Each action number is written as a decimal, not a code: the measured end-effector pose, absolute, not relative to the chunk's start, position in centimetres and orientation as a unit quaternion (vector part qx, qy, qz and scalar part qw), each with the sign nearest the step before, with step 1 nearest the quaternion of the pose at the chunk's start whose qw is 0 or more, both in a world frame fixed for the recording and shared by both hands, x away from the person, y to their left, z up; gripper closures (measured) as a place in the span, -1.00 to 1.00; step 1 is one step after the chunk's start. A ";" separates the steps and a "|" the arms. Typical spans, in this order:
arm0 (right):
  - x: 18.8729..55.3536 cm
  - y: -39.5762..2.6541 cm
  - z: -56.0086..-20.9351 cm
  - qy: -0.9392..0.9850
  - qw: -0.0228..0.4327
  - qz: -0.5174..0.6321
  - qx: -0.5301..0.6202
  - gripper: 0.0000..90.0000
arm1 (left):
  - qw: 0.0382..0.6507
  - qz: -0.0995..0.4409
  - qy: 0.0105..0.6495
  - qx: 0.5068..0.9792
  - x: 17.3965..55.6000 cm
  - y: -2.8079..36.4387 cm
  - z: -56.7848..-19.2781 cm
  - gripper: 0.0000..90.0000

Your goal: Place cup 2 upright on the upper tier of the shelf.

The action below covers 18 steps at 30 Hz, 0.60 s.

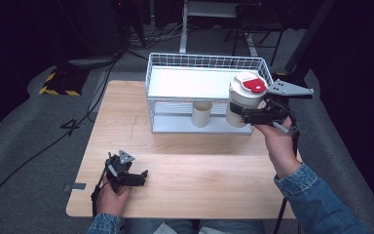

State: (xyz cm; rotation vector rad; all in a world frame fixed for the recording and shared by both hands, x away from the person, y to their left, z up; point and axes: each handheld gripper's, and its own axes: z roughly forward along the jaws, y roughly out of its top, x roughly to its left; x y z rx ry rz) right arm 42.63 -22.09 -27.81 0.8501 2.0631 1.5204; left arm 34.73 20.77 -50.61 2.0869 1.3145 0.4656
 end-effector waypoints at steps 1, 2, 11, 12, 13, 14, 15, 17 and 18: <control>42.8 -22.0 -27.6 0.744 0.221 0.549 0.309 -0.71 | 0.310 0.174 0.498 0.791 34.8 20.8 -50.6 -0.99; 43.0 -21.9 -27.4 0.744 0.222 0.549 0.310 -0.71 | 0.310 0.175 0.497 0.791 34.8 20.8 -50.6 -0.99; 44.8 -21.1 -26.4 0.736 0.227 0.550 0.322 -0.71 | 0.310 0.174 0.499 0.790 34.9 20.7 -50.6 -0.99; 45.0 -21.0 -26.3 0.736 0.228 0.548 0.324 -0.71 | 0.310 0.176 0.499 0.790 34.9 20.7 -50.6 -0.99; 45.3 -20.8 -26.3 0.736 0.230 0.547 0.325 -0.71 | 0.309 0.176 0.498 0.791 35.0 20.7 -50.6 -0.99; 45.5 -20.7 -26.2 0.736 0.230 0.546 0.328 -0.71 | 0.310 0.176 0.499 0.790 35.0 20.7 -50.6 -0.99; 45.8 -20.6 -26.2 0.735 0.229 0.547 0.329 -0.71 | 0.310 0.176 0.499 0.790 35.0 20.7 -50.6 -0.99; 46.3 -20.4 -26.1 0.734 0.228 0.548 0.332 -0.71 | 0.310 0.176 0.499 0.790 35.0 20.7 -50.6 -0.99; 46.5 -20.4 -26.0 0.731 0.229 0.549 0.334 -0.71 | 0.310 0.176 0.499 0.790 35.0 20.7 -50.6 -0.99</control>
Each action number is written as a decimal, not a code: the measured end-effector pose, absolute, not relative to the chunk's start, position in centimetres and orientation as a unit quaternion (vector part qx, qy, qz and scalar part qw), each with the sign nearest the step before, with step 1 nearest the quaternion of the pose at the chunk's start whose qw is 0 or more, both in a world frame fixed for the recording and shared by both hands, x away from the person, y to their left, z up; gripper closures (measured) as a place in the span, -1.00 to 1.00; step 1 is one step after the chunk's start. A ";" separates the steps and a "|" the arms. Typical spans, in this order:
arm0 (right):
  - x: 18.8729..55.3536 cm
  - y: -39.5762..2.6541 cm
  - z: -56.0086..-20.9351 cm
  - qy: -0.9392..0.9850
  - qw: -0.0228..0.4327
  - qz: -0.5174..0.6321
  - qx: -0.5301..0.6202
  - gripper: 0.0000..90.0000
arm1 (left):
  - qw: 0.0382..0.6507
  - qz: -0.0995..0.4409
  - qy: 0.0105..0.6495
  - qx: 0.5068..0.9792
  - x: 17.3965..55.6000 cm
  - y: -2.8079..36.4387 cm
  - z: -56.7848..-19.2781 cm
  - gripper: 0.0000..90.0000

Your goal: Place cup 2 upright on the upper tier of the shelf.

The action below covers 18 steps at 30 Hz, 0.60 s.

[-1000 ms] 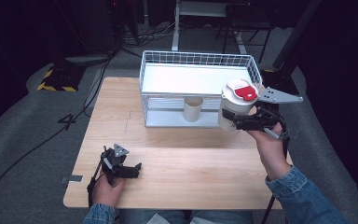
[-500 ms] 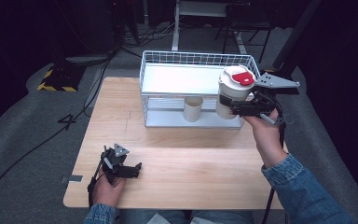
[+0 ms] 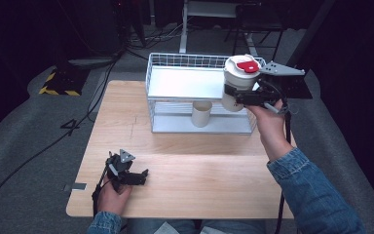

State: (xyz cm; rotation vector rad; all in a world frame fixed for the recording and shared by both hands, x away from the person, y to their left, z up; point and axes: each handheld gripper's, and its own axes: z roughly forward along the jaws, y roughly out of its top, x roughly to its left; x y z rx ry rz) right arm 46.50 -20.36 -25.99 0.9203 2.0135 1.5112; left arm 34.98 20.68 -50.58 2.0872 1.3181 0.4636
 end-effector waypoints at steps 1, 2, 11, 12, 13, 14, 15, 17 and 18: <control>46.8 -20.3 -25.9 0.730 0.230 0.549 0.335 -0.71 | 0.310 0.176 0.499 0.790 35.0 20.7 -50.6 -0.99; 47.1 -20.3 -25.9 0.729 0.230 0.550 0.335 -0.71 | 0.310 0.176 0.499 0.790 35.0 20.7 -50.6 -0.99; 49.6 -19.6 -25.2 0.719 0.234 0.554 0.348 -0.71 | 0.310 0.176 0.499 0.790 35.0 20.7 -50.6 -0.99; 50.0 -19.4 -25.1 0.718 0.235 0.554 0.349 -0.71 | 0.310 0.176 0.499 0.790 35.0 20.7 -50.6 -0.99; 50.1 -19.3 -25.1 0.718 0.235 0.554 0.349 -0.71 | 0.309 0.176 0.499 0.791 35.0 20.7 -50.6 -0.99; 50.4 -19.1 -25.1 0.718 0.236 0.553 0.350 -0.71 | 0.310 0.176 0.499 0.790 35.0 20.7 -50.6 -0.99; 50.7 -18.9 -25.1 0.719 0.239 0.551 0.348 -0.71 | 0.309 0.176 0.498 0.791 35.0 20.7 -50.6 -0.99; 51.2 -18.5 -25.2 0.720 0.243 0.549 0.348 -0.71 | 0.310 0.176 0.499 0.790 35.0 20.7 -50.6 -0.99; 51.5 -18.3 -25.2 0.719 0.244 0.550 0.348 -0.71 | 0.310 0.176 0.499 0.790 35.0 20.7 -50.6 -0.99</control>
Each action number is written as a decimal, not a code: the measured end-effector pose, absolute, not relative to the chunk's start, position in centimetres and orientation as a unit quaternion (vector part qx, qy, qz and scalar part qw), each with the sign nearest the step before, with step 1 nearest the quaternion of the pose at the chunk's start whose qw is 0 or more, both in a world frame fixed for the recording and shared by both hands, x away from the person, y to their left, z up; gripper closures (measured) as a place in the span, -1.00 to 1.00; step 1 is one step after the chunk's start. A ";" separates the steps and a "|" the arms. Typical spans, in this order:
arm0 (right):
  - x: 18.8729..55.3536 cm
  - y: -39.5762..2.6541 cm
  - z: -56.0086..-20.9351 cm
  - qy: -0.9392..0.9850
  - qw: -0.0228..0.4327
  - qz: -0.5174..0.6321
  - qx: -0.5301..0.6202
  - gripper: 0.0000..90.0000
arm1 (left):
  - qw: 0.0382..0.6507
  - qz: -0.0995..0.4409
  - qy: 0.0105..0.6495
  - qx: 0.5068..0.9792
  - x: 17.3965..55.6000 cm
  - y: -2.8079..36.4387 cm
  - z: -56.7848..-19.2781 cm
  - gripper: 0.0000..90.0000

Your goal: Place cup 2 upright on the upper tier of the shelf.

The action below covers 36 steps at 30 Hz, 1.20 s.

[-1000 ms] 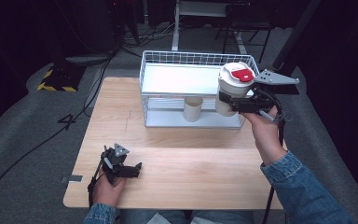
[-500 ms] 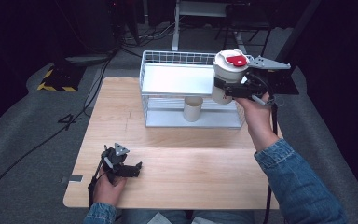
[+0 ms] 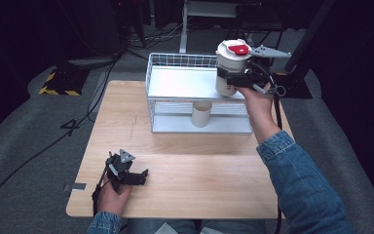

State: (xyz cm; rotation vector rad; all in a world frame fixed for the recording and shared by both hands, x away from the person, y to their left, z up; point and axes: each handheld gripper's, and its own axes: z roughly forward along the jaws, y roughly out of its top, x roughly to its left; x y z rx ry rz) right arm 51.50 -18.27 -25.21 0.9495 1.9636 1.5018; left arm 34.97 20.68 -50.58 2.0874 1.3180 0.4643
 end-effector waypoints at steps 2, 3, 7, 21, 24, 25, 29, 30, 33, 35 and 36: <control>52.1 -17.8 -25.3 0.718 0.246 0.551 0.348 -0.71 | 0.309 0.176 0.498 0.791 35.0 20.7 -50.6 -0.99; 52.3 -17.6 -25.3 0.716 0.247 0.552 0.349 -0.71 | 0.310 0.176 0.499 0.790 35.0 20.7 -50.6 -0.99; 53.1 -16.9 -25.5 0.715 0.248 0.553 0.349 -0.71 | 0.310 0.176 0.499 0.790 35.0 20.7 -50.6 -0.99; 54.8 -14.5 -26.0 0.718 0.247 0.551 0.347 -0.71 | 0.310 0.176 0.499 0.790 35.0 20.7 -50.6 -0.99; 55.0 -14.3 -26.1 0.717 0.246 0.551 0.348 -0.71 | 0.310 0.176 0.499 0.790 35.0 20.7 -50.6 -0.99; 55.1 -14.3 -26.2 0.717 0.246 0.551 0.349 -0.71 | 0.310 0.176 0.499 0.790 35.0 20.7 -50.6 -0.99; 55.6 -14.3 -26.6 0.716 0.246 0.549 0.354 -0.71 | 0.310 0.176 0.499 0.790 35.0 20.7 -50.6 -0.99; 55.7 -14.3 -26.7 0.715 0.244 0.549 0.357 -0.71 | 0.310 0.176 0.499 0.790 35.0 20.7 -50.6 -0.99; 55.9 -14.3 -27.0 0.713 0.242 0.551 0.360 -0.71 | 0.310 0.176 0.499 0.790 35.0 20.7 -50.6 -0.99; 56.1 -14.4 -27.2 0.711 0.239 0.553 0.362 -0.71 | 0.310 0.176 0.499 0.790 35.0 20.7 -50.6 -0.99; 56.1 -14.4 -27.3 0.711 0.238 0.553 0.363 -0.71 | 0.310 0.176 0.499 0.790 35.0 20.7 -50.6 -0.99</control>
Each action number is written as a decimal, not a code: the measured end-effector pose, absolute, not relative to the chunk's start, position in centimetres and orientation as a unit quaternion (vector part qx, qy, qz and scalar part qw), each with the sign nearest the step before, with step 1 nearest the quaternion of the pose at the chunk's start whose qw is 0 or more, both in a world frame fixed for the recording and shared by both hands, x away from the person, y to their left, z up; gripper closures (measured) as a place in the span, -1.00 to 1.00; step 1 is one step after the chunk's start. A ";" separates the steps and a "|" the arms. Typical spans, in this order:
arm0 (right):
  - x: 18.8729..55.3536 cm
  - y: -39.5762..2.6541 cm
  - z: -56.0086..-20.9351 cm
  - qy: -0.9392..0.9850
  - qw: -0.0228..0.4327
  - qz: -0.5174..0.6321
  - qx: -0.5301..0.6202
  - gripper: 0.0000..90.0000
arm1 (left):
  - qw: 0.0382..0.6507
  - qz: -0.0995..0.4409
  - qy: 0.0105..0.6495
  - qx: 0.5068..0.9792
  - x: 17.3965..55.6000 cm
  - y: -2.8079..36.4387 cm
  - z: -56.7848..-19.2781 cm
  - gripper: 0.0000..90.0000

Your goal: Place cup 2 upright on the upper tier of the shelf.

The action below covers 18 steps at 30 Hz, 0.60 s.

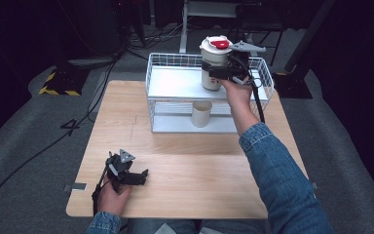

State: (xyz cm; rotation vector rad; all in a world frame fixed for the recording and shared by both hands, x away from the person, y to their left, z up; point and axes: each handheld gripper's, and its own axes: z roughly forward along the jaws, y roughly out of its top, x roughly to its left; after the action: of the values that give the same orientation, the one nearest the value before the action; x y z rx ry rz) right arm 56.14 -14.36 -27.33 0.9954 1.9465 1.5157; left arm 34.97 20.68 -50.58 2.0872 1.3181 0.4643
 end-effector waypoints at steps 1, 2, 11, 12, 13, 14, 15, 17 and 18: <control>56.2 -14.3 -27.4 0.710 0.239 0.553 0.364 -0.71 | 0.310 0.176 0.499 0.790 35.0 20.7 -50.6 -0.99; 56.3 -14.3 -27.5 0.710 0.239 0.553 0.365 -0.71 | 0.310 0.176 0.499 0.790 35.0 20.7 -50.6 -0.99; 56.6 -14.5 -28.1 0.711 0.241 0.552 0.364 -0.71 | 0.310 0.176 0.499 0.790 35.0 20.7 -50.6 -0.99; 56.5 -14.5 -28.1 0.711 0.242 0.551 0.363 -0.71 | 0.310 0.176 0.499 0.790 35.0 20.7 -50.6 -0.99; 56.5 -14.5 -28.1 0.712 0.242 0.551 0.362 -0.71 | 0.310 0.176 0.499 0.790 35.0 20.7 -50.6 -0.99; 56.5 -14.5 -28.1 0.712 0.243 0.550 0.362 -0.71 | 0.310 0.176 0.499 0.790 35.0 20.7 -50.6 -0.99; 56.4 -14.5 -28.1 0.713 0.244 0.549 0.361 -0.71 | 0.310 0.176 0.499 0.790 35.0 20.7 -50.6 -0.99; 56.3 -14.4 -28.2 0.714 0.247 0.548 0.359 -0.71 | 0.310 0.176 0.499 0.790 35.0 20.7 -50.6 -0.99; 56.3 -14.5 -28.2 0.714 0.251 0.549 0.355 -0.71 | 0.310 0.176 0.499 0.790 35.0 20.7 -50.6 -0.99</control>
State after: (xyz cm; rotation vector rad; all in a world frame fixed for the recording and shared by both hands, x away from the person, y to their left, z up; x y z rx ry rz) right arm 56.29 -14.46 -28.22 0.9659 1.9431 1.4951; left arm 34.97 20.68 -50.58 2.0875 1.3179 0.4644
